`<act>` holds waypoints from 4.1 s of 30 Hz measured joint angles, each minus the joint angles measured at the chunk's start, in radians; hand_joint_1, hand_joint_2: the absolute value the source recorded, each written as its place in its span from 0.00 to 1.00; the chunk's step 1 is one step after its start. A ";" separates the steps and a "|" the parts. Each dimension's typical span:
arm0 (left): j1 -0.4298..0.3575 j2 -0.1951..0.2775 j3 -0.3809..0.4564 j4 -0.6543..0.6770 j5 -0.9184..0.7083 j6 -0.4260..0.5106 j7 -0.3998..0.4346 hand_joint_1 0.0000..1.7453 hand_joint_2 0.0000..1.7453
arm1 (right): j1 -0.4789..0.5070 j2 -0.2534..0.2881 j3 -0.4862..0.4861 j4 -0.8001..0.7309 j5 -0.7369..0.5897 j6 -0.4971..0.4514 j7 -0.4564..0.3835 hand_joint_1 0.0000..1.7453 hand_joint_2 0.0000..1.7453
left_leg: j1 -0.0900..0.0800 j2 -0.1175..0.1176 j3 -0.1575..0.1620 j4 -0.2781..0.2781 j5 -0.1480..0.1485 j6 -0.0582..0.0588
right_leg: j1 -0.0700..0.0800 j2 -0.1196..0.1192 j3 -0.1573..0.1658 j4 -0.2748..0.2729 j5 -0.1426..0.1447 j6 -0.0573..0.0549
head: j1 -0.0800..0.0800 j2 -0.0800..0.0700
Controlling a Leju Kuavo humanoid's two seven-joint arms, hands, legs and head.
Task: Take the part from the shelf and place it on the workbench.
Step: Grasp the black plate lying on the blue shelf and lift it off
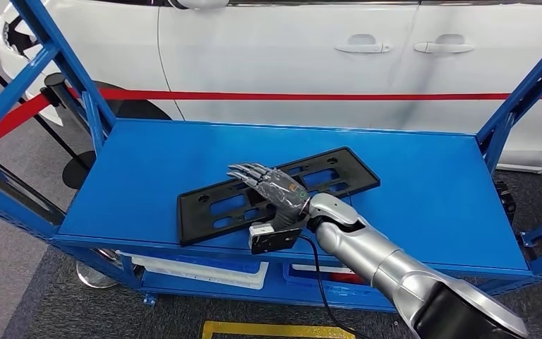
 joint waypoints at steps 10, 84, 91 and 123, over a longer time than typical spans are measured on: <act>-0.001 0.016 0.005 0.000 0.014 -0.001 -0.027 0.00 0.00 | -0.019 -0.007 0.063 0.005 0.056 -0.045 0.041 0.00 1.00 | 0.007 0.001 -0.034 0.088 -0.018 -0.012 | -0.001 0.001 0.003 -0.004 0.004 -0.013 | -0.001 0.000; -0.021 0.029 0.004 0.000 0.037 -0.043 -0.081 0.00 0.00 | -0.068 0.034 0.178 0.212 0.545 0.076 0.479 1.00 1.00 | 0.004 0.011 0.064 -0.052 0.005 0.034 | -0.003 -0.002 -0.106 0.240 -0.092 0.032 | 0.000 0.000; -0.019 0.023 0.005 0.000 0.055 -0.052 -0.104 0.00 0.00 | -0.050 0.028 0.151 0.182 0.555 0.045 0.466 1.00 1.00 | -0.001 0.008 0.062 -0.031 -0.018 0.007 | 0.004 -0.001 0.011 -0.021 0.021 0.006 | -0.001 0.000; 0.008 -0.029 -0.029 0.000 -0.018 0.023 0.026 0.00 1.00 | 0.330 0.051 -0.299 -0.142 0.817 -0.390 0.461 1.00 1.00 | 0.007 0.002 0.042 -0.027 -0.011 -0.002 | 0.004 -0.005 0.036 -0.037 0.008 0.002 | -0.001 0.000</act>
